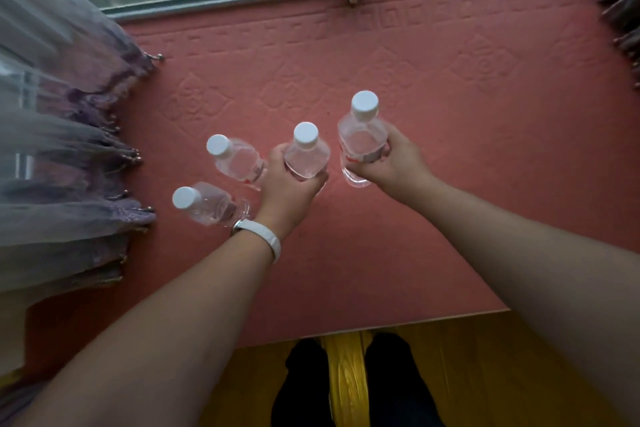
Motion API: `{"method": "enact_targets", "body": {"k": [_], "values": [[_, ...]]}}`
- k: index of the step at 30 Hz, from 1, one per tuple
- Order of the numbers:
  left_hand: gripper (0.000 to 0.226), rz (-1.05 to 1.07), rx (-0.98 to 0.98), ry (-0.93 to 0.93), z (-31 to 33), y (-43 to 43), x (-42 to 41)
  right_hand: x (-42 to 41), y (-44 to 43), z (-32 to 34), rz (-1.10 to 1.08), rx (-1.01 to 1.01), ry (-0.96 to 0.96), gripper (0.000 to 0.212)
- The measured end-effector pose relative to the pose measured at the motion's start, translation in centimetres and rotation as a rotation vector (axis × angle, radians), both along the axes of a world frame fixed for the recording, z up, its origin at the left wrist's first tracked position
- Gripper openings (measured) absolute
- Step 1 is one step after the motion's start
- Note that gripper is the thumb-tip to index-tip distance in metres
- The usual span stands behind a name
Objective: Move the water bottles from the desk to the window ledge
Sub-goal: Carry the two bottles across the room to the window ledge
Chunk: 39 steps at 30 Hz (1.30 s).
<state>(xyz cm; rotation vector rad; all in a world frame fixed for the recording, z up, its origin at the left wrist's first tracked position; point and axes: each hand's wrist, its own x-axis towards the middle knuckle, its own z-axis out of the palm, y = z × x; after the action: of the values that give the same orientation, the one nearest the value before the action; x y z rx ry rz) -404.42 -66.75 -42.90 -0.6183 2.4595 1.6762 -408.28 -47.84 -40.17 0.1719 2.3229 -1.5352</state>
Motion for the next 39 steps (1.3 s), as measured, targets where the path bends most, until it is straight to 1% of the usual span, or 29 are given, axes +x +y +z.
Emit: {"method": "enact_targets", "body": {"k": [4, 7, 12, 16, 22, 25, 27, 29, 31, 34, 36, 39], "values": [[0.068, 0.063, -0.012, 0.009, -2.4, 0.3, -1.3, -1.2, -0.2, -2.6, -0.022, 0.014, -0.013, 0.060], [0.067, 0.091, -0.018, 0.027, -3.6, 0.5, -1.7, -1.4, 0.1, -4.3, -0.047, 0.021, -0.011, 0.062], [0.071, 0.086, -0.050, 0.041, -4.6, 0.6, -1.6, -0.7, 0.4, -6.5, -0.095, 0.018, -0.033, 0.068], [0.075, 0.082, -0.060, 0.020, -4.7, 0.6, -1.1, -0.3, 0.5, -6.7, -0.083, 0.009, -0.036, 0.073], [0.081, 0.071, -0.057, -0.038, -3.7, 0.6, -0.9, -0.3, 0.8, -5.9, 0.000, 0.089, -0.051, 0.075], [0.086, 0.062, 0.002, -0.095, -2.6, 0.5, 0.5, -0.1, 1.7, -4.3, 0.085, 0.078, -0.097, 0.083], [0.085, 0.034, -0.043, -0.174, -1.4, 0.2, 1.8, 0.3, 2.3, -2.8, 0.111, 0.082, -0.122, 0.086], [0.077, 0.008, -0.094, -0.229, -0.1, -0.1, 3.0, 0.9, 2.7, -1.3, 0.108, 0.142, -0.140, 0.084], [0.063, -0.046, -0.118, -0.250, 1.6, -0.4, 3.9, 1.5, 2.9, 0.7, 0.078, 0.215, -0.137, 0.075], [0.046, -0.182, -0.156, -0.225, 5.5, -0.9, 4.9, 2.8, 2.9, 4.5, 0.079, 0.296, -0.111, 0.058], [0.044, -0.318, -0.225, -0.157, 8.3, -1.2, 5.3, 3.8, 2.8, 7.2, 0.117, 0.365, -0.094, 0.051], [0.044, -0.474, -0.393, -0.063, 12.6, -1.8, 6.0, 5.4, 2.8, 10.9, 0.201, 0.526, -0.079, 0.049]]}}
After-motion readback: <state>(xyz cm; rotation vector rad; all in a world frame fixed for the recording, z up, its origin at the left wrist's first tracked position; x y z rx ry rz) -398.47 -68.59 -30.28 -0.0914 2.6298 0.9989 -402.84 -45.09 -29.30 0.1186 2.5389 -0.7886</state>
